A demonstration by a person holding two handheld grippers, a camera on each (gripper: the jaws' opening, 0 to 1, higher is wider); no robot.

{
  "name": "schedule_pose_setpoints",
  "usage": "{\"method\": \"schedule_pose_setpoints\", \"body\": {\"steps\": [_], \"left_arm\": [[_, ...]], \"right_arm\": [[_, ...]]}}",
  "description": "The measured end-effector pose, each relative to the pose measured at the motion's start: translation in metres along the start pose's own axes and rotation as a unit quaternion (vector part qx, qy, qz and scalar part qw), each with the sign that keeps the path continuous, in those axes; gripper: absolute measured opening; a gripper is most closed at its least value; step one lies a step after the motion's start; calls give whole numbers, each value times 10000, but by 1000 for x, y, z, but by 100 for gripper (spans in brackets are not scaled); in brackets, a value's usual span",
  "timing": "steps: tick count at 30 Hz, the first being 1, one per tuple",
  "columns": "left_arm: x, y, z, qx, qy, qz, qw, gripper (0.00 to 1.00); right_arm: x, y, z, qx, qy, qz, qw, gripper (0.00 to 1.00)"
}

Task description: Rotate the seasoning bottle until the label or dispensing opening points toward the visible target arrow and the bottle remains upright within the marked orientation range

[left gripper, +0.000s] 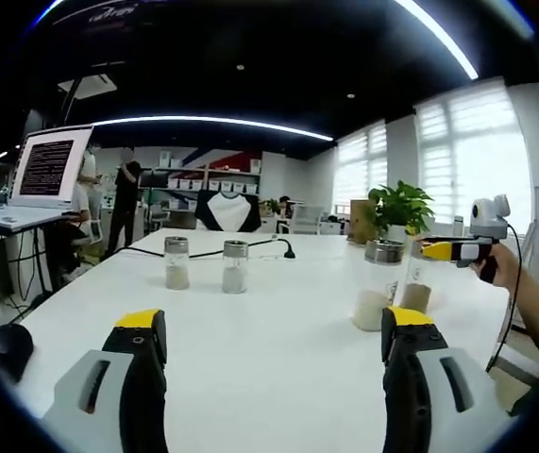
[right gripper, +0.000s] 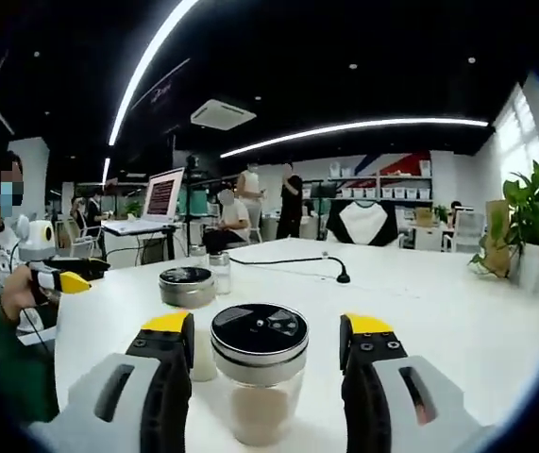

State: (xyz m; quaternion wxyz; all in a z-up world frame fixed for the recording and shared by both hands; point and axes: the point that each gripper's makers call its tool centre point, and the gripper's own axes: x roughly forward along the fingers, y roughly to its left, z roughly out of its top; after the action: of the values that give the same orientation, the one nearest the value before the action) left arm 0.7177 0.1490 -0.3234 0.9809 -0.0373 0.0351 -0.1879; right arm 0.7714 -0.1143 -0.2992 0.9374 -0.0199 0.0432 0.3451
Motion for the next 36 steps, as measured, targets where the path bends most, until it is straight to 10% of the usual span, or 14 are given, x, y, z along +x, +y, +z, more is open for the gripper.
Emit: {"method": "schedule_pose_setpoints", "body": {"steps": [36], "left_arm": [[1, 1, -1, -17, 26, -5, 10000, 100]], "right_arm": [[5, 5, -8, -78, -1, 10, 10000, 40]]}}
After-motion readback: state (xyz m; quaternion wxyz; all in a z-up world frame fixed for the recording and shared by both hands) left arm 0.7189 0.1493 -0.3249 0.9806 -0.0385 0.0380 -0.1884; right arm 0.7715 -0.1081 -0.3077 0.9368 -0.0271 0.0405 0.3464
